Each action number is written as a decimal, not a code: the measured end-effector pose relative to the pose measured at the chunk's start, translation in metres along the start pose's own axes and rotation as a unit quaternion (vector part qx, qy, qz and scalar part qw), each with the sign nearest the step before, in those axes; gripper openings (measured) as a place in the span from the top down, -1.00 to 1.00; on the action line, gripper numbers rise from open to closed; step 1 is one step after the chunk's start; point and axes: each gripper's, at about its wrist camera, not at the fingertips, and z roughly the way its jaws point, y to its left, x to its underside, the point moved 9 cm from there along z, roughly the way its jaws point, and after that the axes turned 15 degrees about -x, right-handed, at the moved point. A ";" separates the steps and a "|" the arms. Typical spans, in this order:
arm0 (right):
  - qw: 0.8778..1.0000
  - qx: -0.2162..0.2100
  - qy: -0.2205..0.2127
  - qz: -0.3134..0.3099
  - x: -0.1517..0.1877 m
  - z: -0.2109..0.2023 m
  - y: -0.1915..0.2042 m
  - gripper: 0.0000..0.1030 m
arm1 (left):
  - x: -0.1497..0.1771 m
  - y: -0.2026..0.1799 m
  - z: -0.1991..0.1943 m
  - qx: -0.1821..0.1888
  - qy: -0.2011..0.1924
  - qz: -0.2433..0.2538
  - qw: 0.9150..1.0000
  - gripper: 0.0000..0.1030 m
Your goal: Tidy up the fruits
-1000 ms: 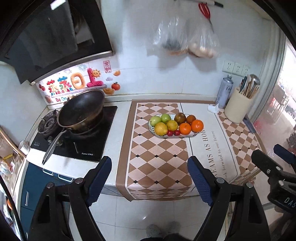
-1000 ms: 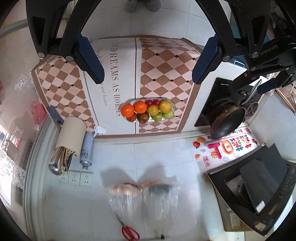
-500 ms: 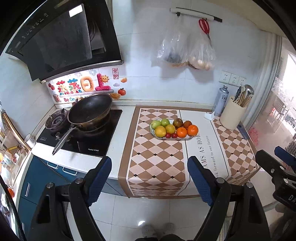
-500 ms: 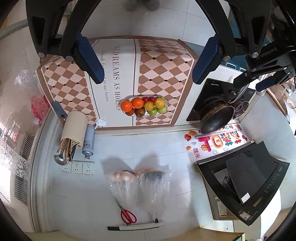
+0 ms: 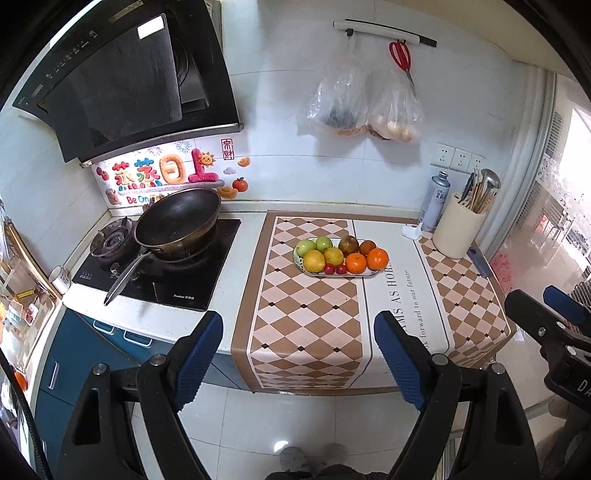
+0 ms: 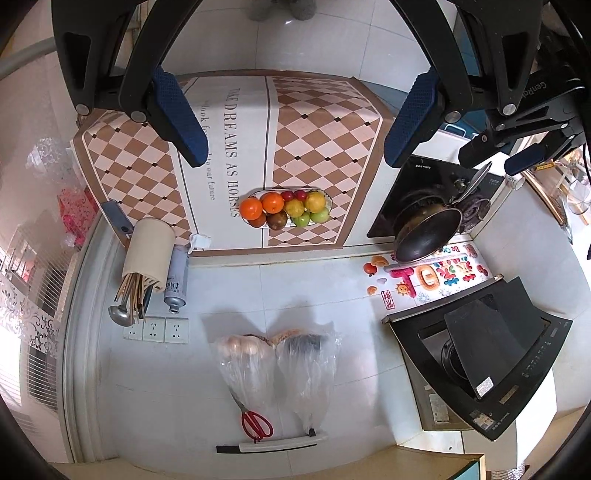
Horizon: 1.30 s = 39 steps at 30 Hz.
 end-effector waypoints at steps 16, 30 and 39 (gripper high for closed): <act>1.000 0.002 0.009 0.008 -0.007 0.026 -0.011 -0.92 | -0.018 -0.012 0.014 -0.001 0.003 -0.006 1.000 -0.62; 0.999 0.030 0.025 0.034 -0.031 0.098 -0.057 -0.92 | -0.037 -0.024 0.081 -0.016 0.028 -0.002 0.999 -0.88; 0.997 0.042 0.049 0.032 -0.046 0.155 -0.075 -0.92 | -0.053 -0.040 0.124 -0.027 0.043 0.024 0.998 -0.88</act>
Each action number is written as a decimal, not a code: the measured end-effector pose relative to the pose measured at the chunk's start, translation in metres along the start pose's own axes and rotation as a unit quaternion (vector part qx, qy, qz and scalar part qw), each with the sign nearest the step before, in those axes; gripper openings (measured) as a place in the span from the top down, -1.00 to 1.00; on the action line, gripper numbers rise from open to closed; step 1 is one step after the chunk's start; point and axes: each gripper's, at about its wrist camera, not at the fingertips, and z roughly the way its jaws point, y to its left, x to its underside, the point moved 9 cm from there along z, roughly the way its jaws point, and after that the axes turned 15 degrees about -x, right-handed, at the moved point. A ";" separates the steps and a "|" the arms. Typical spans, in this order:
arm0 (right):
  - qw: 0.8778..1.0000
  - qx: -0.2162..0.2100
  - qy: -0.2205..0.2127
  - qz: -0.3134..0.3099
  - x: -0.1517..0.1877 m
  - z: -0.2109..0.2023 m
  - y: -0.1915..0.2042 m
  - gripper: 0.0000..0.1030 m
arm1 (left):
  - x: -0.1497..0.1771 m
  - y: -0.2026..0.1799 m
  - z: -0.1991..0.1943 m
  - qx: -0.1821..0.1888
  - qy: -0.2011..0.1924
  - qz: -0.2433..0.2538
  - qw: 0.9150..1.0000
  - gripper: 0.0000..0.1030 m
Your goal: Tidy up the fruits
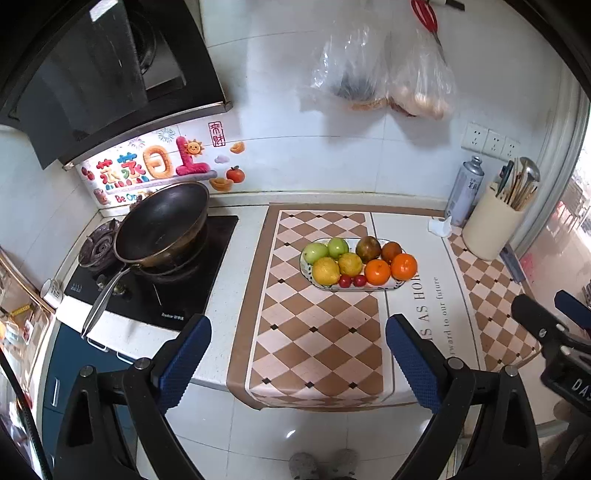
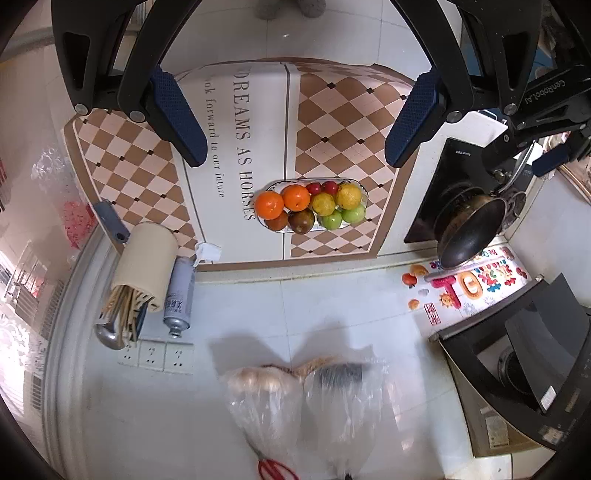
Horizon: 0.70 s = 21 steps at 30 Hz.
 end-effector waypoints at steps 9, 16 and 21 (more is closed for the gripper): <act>1.000 0.009 0.023 0.011 -0.007 0.038 -0.014 -0.92 | -0.011 -0.019 0.028 0.000 0.012 0.019 1.000 -0.88; 0.999 0.018 0.034 0.016 -0.009 0.050 -0.024 -0.92 | -0.009 -0.029 0.047 0.004 0.029 0.022 0.999 -0.88; 0.999 0.019 0.033 0.014 -0.013 0.053 -0.025 -0.92 | -0.011 -0.031 0.054 0.009 0.037 0.018 0.999 -0.88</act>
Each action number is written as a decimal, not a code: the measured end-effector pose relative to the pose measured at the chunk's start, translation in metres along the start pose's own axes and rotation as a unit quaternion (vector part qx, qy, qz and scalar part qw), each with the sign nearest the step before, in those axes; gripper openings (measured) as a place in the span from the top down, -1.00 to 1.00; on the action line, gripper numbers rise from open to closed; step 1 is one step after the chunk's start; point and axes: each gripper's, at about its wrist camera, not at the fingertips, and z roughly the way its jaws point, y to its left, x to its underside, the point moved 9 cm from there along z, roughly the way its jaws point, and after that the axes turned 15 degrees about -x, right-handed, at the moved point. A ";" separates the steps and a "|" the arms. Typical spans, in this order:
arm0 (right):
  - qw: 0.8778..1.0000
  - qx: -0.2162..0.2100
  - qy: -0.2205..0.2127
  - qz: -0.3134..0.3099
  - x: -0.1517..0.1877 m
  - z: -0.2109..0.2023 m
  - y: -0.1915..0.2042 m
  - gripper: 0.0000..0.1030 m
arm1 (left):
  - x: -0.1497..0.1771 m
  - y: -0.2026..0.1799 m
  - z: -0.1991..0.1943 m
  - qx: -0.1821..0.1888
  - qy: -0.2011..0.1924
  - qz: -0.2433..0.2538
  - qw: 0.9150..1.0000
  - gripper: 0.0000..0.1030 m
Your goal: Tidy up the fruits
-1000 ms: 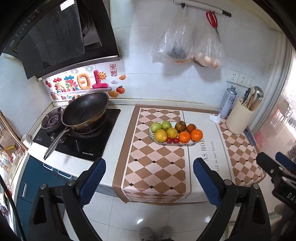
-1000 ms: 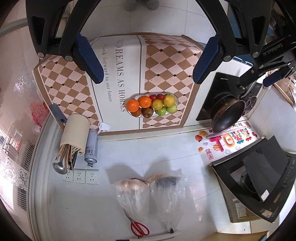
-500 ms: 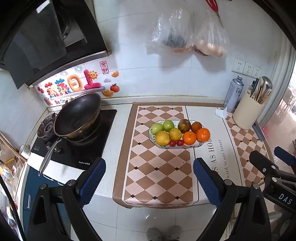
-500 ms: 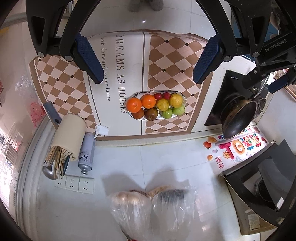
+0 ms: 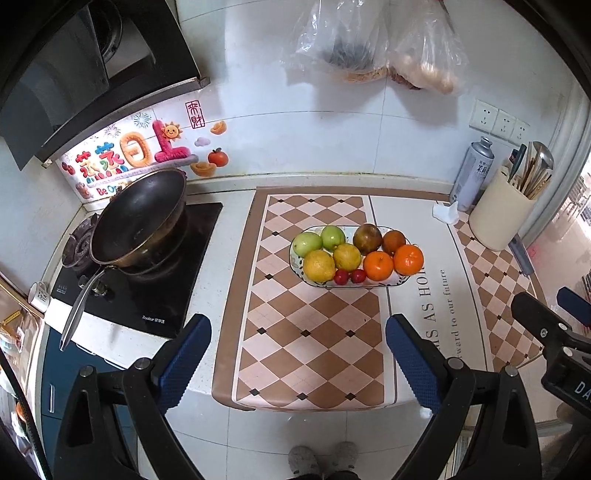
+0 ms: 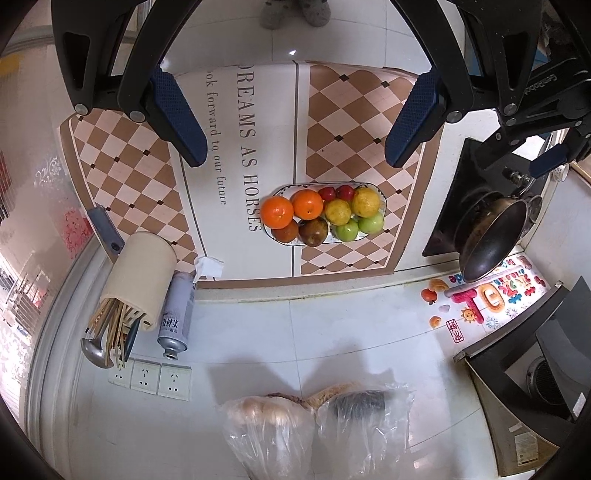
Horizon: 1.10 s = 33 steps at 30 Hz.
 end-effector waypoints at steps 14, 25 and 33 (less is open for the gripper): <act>1.000 0.006 0.000 -0.014 -0.007 0.003 0.010 -0.92 | -0.010 0.004 0.003 0.001 -0.005 -0.006 1.000 -0.88; 1.000 0.006 0.001 -0.015 -0.009 0.003 0.011 -0.92 | -0.012 0.003 0.004 0.002 -0.006 -0.005 1.000 -0.88; 1.000 0.009 0.003 -0.017 -0.006 0.002 0.011 -0.92 | -0.009 0.002 0.000 0.004 -0.004 -0.007 1.000 -0.88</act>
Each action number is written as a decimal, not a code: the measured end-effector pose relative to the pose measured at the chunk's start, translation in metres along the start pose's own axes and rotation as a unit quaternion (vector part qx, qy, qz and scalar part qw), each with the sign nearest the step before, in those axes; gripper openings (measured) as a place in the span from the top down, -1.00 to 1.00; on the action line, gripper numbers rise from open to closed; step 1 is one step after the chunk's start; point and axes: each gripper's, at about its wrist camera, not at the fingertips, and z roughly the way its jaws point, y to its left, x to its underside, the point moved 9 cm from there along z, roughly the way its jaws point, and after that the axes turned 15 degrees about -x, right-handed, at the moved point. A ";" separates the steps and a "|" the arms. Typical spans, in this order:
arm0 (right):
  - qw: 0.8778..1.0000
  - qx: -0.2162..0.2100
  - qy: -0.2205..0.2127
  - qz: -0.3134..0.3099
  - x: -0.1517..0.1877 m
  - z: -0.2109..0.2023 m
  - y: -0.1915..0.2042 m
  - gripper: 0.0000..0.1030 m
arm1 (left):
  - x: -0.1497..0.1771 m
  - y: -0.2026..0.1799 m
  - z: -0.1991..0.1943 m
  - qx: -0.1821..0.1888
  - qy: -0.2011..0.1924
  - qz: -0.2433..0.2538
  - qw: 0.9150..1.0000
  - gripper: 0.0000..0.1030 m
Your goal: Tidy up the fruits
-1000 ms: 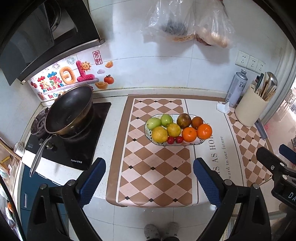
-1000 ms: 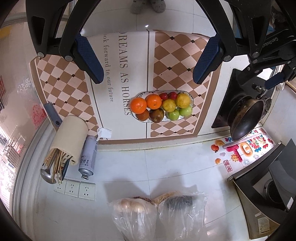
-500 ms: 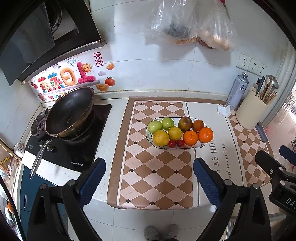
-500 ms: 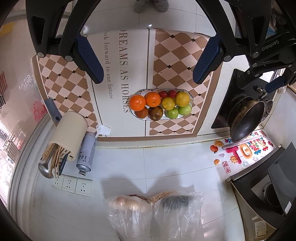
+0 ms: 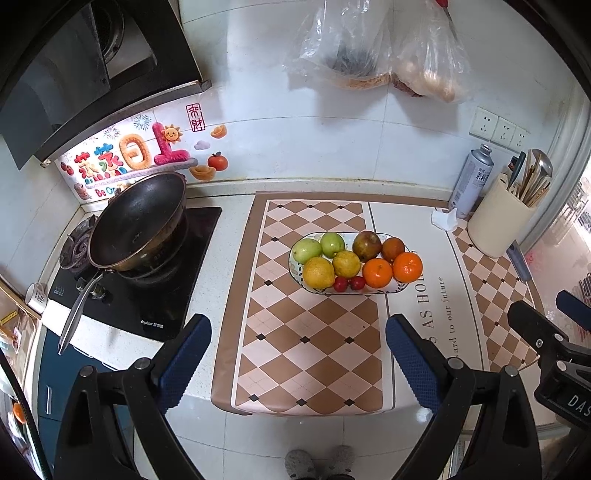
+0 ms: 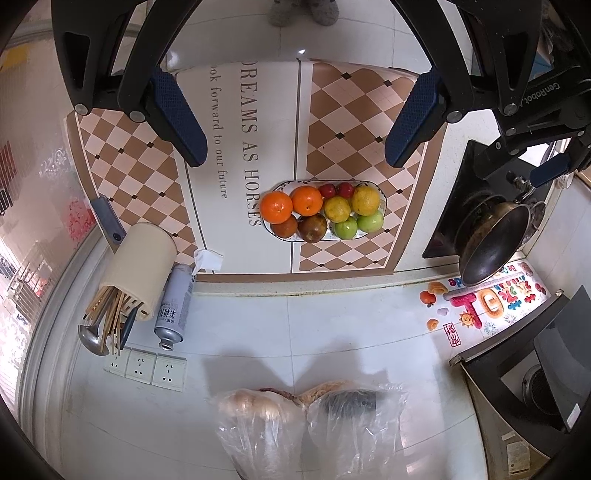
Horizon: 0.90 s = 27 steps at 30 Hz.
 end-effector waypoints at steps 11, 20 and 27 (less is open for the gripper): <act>1.000 0.001 -0.003 0.003 0.006 -0.008 -0.003 -0.92 | 0.003 0.000 -0.006 0.002 -0.004 -0.004 1.000 -0.88; 1.000 -0.002 -0.004 0.008 0.008 -0.011 -0.001 -0.92 | 0.004 0.002 -0.011 -0.002 -0.005 -0.004 1.000 -0.88; 1.000 -0.003 -0.005 0.008 0.008 -0.011 0.002 -0.92 | 0.004 0.003 -0.014 0.000 -0.007 -0.004 1.000 -0.88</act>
